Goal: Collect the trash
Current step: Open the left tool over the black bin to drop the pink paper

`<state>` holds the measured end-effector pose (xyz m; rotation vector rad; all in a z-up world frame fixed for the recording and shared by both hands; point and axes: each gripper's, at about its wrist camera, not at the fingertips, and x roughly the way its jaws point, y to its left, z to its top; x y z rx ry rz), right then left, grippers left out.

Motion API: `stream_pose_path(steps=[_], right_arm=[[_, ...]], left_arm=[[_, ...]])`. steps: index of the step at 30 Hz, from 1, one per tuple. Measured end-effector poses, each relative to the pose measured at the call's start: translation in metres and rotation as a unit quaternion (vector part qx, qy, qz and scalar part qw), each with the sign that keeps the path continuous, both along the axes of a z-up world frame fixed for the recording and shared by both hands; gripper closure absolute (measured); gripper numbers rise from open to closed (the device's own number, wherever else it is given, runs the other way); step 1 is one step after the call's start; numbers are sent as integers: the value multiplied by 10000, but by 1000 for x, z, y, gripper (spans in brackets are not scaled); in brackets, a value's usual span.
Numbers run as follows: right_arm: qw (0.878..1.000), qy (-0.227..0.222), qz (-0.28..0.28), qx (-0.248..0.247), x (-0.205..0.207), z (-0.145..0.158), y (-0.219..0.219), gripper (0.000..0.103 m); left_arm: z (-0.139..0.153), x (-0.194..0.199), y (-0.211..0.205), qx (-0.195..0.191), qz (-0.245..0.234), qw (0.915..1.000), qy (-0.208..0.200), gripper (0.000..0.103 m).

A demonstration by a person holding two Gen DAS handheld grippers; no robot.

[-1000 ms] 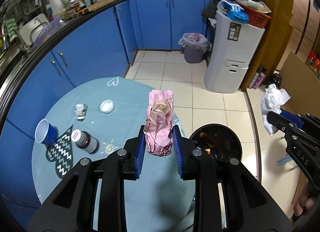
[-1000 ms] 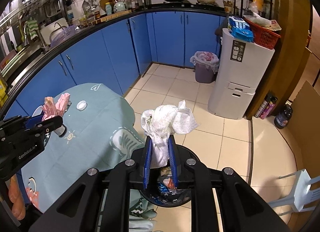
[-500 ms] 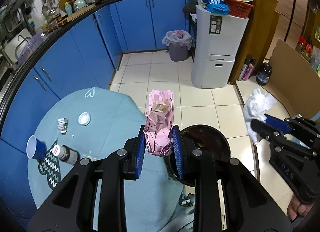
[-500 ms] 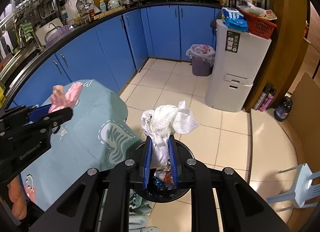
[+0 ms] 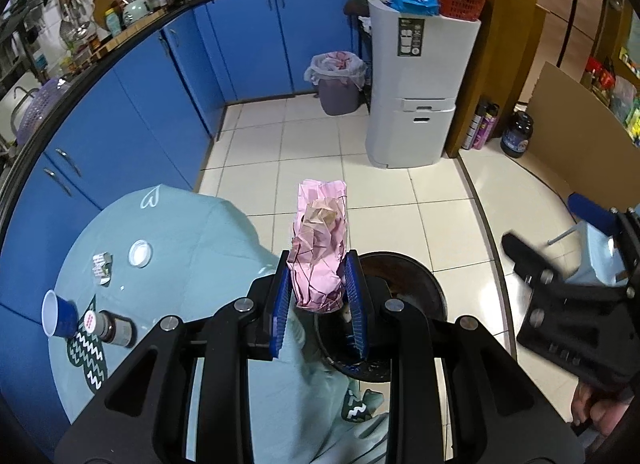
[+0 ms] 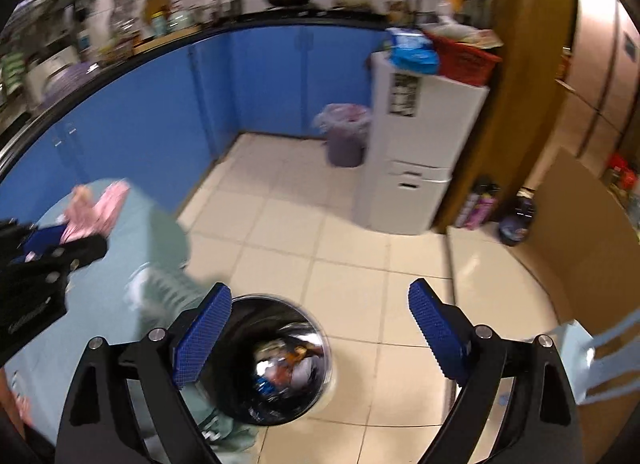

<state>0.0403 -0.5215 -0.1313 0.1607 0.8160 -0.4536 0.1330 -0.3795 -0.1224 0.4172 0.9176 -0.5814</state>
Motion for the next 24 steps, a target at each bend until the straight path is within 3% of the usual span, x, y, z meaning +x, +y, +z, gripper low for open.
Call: stream_pose_path(steps=[9, 10, 11, 13, 17, 24], right_arm=[[9995, -26, -262, 184, -4, -4, -25, 15], [9995, -23, -266, 186, -3, -4, -26, 15], [9995, -20, -266, 187, -3, -4, -26, 15], [9994, -20, -256, 213, -1, -4, -26, 15], [9995, 11, -210, 253, 2, -5, -25, 15], [9988, -94, 127, 461, 16, -4, -10, 15]], left_arm=[[-1, -1, -25, -11, -254, 9996, 101, 73], [-1, -1, -27, -18, -283, 9995, 115, 64], [-1, -1, -28, -2, -278, 9996, 95, 35], [4, -1, -26, -173, -221, 9996, -33, 3], [8, -2, -25, -157, -241, 9994, -197, 4], [-2, 16, -6, -58, 189, 9998, -38, 4]])
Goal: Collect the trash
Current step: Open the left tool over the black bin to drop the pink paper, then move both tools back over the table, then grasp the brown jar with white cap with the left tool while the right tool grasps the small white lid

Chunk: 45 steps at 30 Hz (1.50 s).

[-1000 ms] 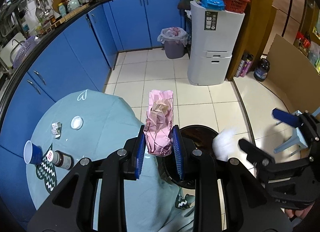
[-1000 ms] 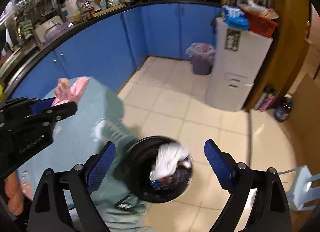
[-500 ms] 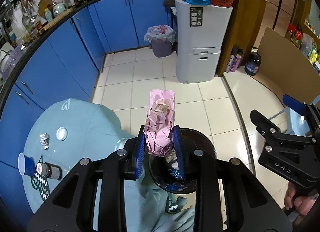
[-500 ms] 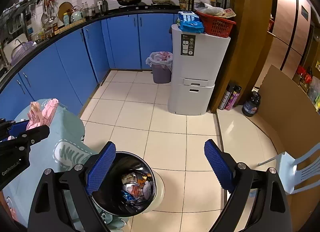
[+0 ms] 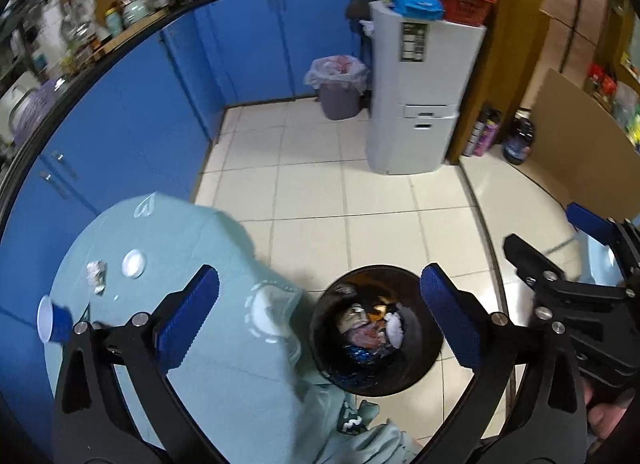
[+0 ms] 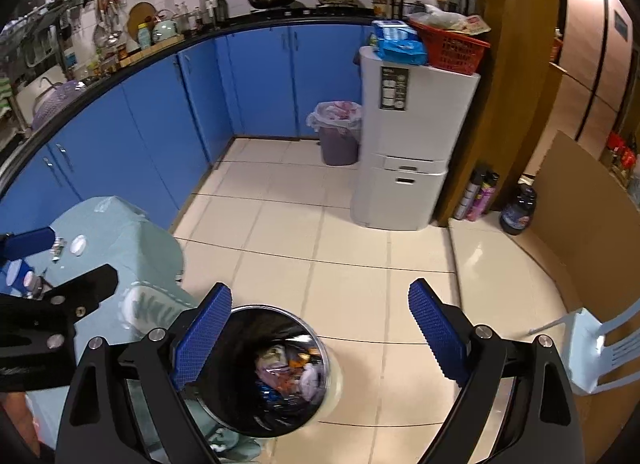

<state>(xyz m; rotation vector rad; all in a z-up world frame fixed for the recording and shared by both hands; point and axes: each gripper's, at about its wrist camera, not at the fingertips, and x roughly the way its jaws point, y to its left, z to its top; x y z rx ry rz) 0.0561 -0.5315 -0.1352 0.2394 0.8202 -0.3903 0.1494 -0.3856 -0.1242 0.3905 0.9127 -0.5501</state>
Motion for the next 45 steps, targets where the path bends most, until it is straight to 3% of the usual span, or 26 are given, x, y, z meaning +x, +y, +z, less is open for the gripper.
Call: stream_pose_path(steps=[6, 13, 22, 26, 29, 36, 45], right_arm=[[9987, -206, 446, 129, 22, 0, 29, 15], [9942, -350, 1005, 136, 60, 4, 70, 15], [9825, -385, 1814, 177, 118, -2, 129, 15], [9757, -277, 2169, 142, 151, -12, 159, 15], [9712, -136, 2378, 112, 176, -23, 181, 15], [9636, 345, 2649, 95, 226, -55, 216, 15], [9480, 633, 3108, 259, 272, -85, 256, 15]], left_arm=[[-7, 30, 49, 37, 1014, 9948, 31, 4], [-22, 57, 127, -29, 2190, 9755, 194, 6], [-49, 77, 206, 20, 3167, 9480, 299, 10], [-70, 91, 229, 38, 3324, 9417, 517, 18], [-84, 103, 240, 8, 3366, 9393, 671, 19], [-99, 124, 256, -47, 3302, 9407, 777, 19], [-114, 134, 272, -129, 3205, 9415, 1035, 30]])
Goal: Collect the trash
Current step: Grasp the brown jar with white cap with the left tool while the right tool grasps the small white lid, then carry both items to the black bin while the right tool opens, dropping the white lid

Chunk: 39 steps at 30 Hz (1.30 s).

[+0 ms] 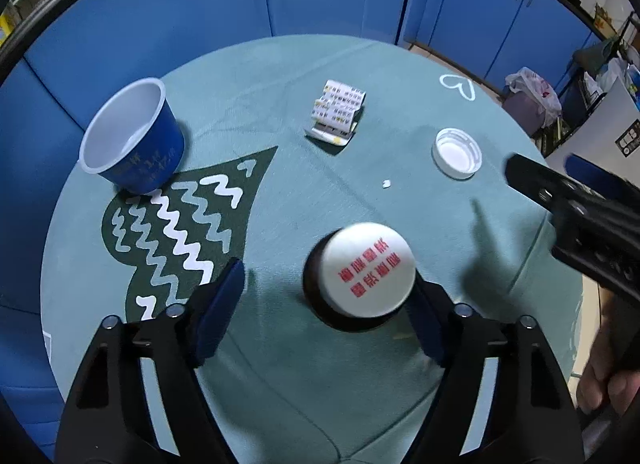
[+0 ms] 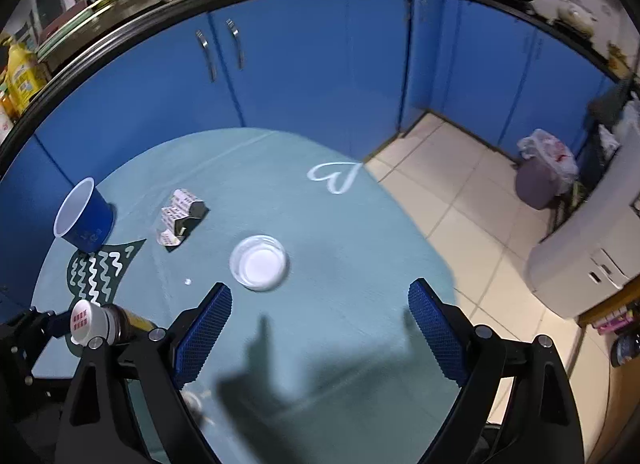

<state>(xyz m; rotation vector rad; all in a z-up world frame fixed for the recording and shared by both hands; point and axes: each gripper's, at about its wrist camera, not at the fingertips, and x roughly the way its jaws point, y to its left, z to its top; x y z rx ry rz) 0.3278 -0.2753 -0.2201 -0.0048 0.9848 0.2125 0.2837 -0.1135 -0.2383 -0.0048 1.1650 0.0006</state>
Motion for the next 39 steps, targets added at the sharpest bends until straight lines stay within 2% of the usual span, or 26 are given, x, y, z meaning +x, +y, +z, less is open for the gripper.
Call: stream_pose_path(steps=[5, 8, 11, 15, 16, 17, 18, 19, 21, 28, 39], right_arm=[[9995, 142, 273, -103, 13, -15, 22, 15], [9989, 133, 409, -208, 16, -20, 34, 15], [9982, 147, 461, -347, 19, -25, 41, 16], [9971, 188, 530, -520, 20, -29, 48, 31], [9969, 193, 556, -522, 21, -29, 47, 39], [9968, 179, 573, -530, 20, -28, 48, 42], [9969, 217, 596, -475, 20, -26, 48, 56], [9969, 231, 580, -477, 19, -25, 47, 64], [9961, 242, 552, -646, 16, -25, 47, 64], [9969, 225, 430, -622, -5, -11, 39, 64], [9980, -122, 268, -567, -49, 28, 20, 64]], left_arm=[[-9, 1, 19, -123, 62, 9997, 189, 47], [-9, 0, 28, -108, 68, 9998, 154, 55], [-9, -2, 34, -121, 37, 9998, 144, 57], [-10, -1, 37, -130, 14, 9998, 130, 57], [-10, -1, 38, -141, 17, 9998, 136, 57], [-10, -1, 39, -143, 22, 9998, 135, 57], [-9, -1, 40, -148, 27, 9998, 139, 57], [-9, -1, 40, -166, 35, 9997, 154, 57], [-8, 0, 37, -182, 56, 9997, 165, 57], [6, -6, 39, -152, 54, 9999, 7, 57], [39, -35, 21, -75, -155, 9993, -344, 57]])
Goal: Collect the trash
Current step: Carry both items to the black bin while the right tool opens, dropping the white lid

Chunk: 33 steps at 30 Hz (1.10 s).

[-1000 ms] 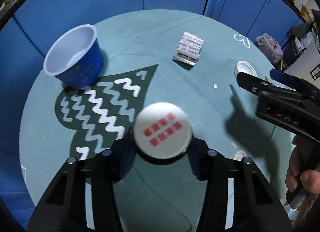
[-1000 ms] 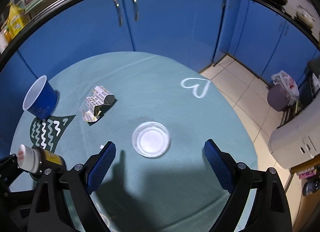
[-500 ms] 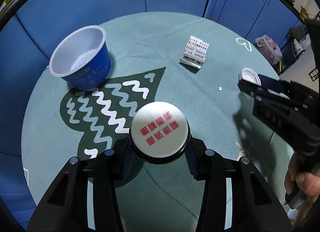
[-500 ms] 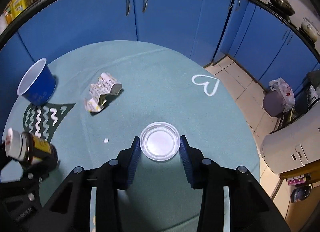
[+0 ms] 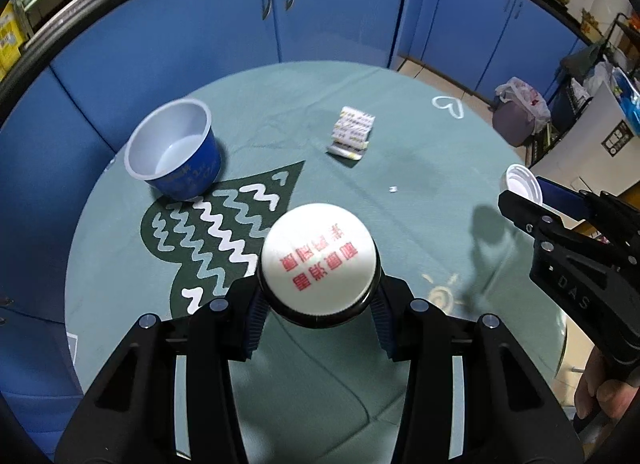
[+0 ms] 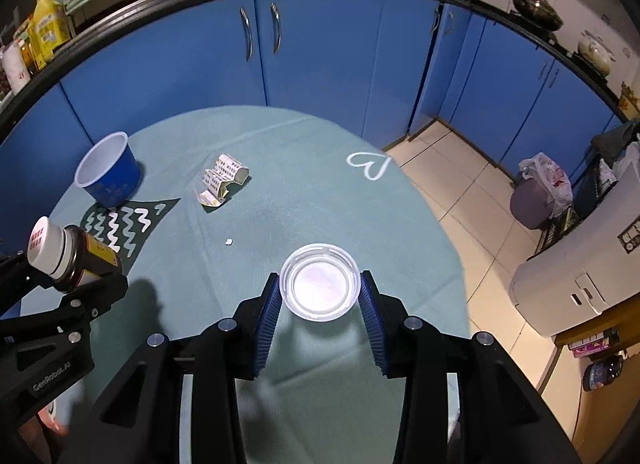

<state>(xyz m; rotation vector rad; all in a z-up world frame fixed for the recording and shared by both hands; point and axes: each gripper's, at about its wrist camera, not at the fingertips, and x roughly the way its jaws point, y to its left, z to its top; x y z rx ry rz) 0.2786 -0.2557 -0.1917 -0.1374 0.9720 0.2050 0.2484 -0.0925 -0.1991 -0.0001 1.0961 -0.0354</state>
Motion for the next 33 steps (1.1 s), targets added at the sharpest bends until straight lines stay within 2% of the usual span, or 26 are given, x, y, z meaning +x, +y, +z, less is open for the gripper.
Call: stream_pose_path(steps=[12, 24, 33], right_arm=[[9988, -362, -341, 12, -58, 35, -41, 64], [9957, -577, -726, -7, -108, 53, -77, 64], [9906, -626, -1217, 38, -145, 59, -120, 64]], left_arm=[[31, -33, -40, 77, -412, 9986, -322, 57], [56, -63, -82, 104, -840, 9947, -582, 57], [67, -87, -124, 161, -1324, 9884, -724, 57]])
